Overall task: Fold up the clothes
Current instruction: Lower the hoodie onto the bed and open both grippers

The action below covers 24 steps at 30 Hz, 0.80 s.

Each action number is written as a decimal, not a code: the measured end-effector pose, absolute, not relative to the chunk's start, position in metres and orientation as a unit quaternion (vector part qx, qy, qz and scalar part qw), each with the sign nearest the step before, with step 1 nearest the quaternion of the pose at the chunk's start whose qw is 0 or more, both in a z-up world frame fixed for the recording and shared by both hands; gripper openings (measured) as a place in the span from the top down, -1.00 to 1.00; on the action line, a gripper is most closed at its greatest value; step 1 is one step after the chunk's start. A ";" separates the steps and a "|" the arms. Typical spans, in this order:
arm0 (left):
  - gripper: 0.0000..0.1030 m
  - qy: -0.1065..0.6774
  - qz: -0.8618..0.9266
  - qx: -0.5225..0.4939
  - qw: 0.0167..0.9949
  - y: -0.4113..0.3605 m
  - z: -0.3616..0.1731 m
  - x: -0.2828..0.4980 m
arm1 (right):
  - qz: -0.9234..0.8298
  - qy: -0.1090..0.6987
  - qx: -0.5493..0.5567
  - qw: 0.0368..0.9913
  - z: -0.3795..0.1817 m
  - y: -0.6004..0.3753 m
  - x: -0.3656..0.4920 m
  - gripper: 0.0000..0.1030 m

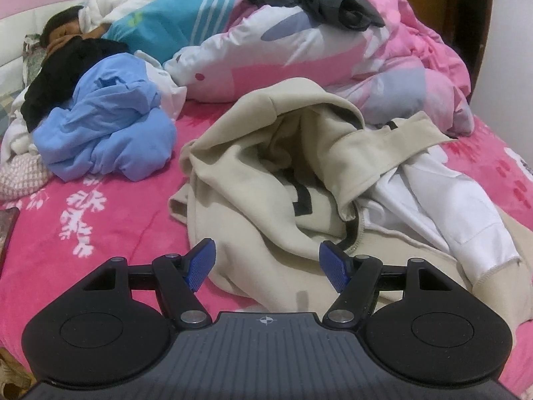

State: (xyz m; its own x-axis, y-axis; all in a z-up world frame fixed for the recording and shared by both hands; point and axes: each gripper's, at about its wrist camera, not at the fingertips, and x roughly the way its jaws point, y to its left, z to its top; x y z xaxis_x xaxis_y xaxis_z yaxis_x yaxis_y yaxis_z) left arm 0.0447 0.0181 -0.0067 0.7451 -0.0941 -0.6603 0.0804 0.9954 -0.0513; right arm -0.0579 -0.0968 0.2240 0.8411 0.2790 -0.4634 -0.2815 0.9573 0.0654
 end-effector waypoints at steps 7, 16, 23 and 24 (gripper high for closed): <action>-0.34 0.359 -0.032 -0.014 0.933 0.027 -0.013 0.046 | 0.165 0.255 -0.022 0.952 0.205 -0.075 -0.056 -0.49; -0.34 0.366 -0.010 -0.019 0.930 0.051 -0.021 0.045 | 0.141 0.264 -0.074 0.951 0.182 -0.051 -0.047 -0.53; -0.34 0.363 -0.016 -0.038 0.931 0.066 -0.028 0.042 | 0.082 0.314 -0.104 0.940 0.121 -0.109 -0.012 -0.55; -0.35 0.362 -0.028 -0.040 0.931 0.065 -0.029 0.041 | 0.056 0.311 -0.101 0.943 0.108 -0.132 -0.005 -0.56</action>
